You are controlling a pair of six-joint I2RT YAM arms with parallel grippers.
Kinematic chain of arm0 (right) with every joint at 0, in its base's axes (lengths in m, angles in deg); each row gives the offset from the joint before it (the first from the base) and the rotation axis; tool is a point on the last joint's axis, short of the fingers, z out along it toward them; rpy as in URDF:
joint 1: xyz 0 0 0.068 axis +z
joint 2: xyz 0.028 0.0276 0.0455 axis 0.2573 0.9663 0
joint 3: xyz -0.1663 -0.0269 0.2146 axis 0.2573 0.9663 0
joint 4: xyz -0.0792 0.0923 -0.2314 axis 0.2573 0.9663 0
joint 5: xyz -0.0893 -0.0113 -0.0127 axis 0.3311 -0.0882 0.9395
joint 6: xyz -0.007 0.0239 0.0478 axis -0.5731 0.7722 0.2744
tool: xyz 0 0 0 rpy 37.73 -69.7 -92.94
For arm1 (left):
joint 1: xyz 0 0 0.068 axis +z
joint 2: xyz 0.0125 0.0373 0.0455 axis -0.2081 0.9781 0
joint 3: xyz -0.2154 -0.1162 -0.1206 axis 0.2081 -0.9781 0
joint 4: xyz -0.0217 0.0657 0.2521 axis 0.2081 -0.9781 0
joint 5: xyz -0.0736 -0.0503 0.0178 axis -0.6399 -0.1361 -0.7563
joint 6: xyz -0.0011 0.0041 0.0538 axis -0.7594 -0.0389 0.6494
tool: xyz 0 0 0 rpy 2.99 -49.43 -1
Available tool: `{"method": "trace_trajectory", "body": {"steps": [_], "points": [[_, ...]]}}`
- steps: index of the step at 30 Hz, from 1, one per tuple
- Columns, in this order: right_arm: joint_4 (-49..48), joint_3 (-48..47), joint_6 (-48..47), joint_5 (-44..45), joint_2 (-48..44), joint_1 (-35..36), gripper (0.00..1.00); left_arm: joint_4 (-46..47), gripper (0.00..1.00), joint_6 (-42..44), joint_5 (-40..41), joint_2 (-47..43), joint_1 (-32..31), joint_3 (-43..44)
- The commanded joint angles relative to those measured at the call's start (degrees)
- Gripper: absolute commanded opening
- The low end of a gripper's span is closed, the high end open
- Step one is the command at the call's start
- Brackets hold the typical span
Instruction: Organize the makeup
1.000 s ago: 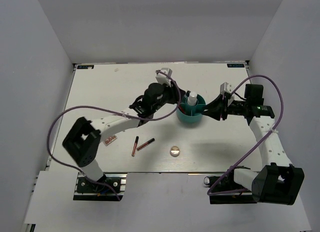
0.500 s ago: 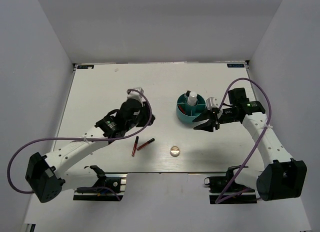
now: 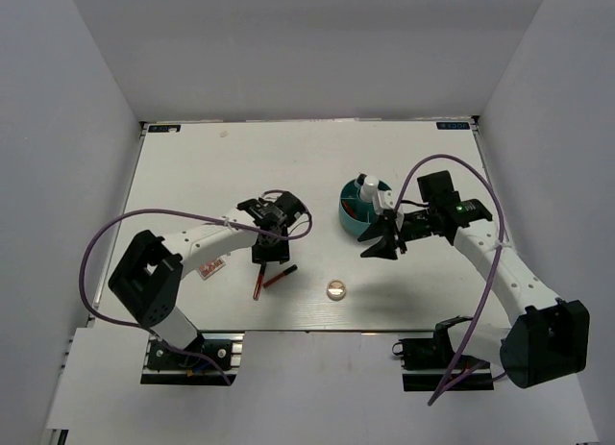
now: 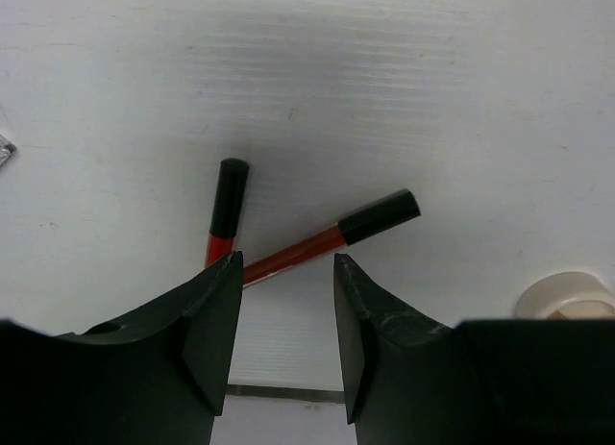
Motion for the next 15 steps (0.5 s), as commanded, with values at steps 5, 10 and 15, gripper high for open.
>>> {"method": "trace_trajectory", "body": {"steps": [5, 10, 15], "points": [[-7.6, 2.4, 8.0, 5.5, -2.6, 2.4, 0.48, -1.0, 0.53, 1.3, 1.6, -2.4, 2.9, 0.7], [-7.0, 1.6, 4.0, 8.7, -1.2, 5.4, 0.49, -0.4, 0.52, 2.1, 0.7, -5.8, 4.6, -0.6], [-5.2, -0.8, 0.6, 10.9, 2.2, 8.8, 0.49, 2.1, 0.51, 2.2, -2.5, -7.5, 6.2, -4.4]]}}
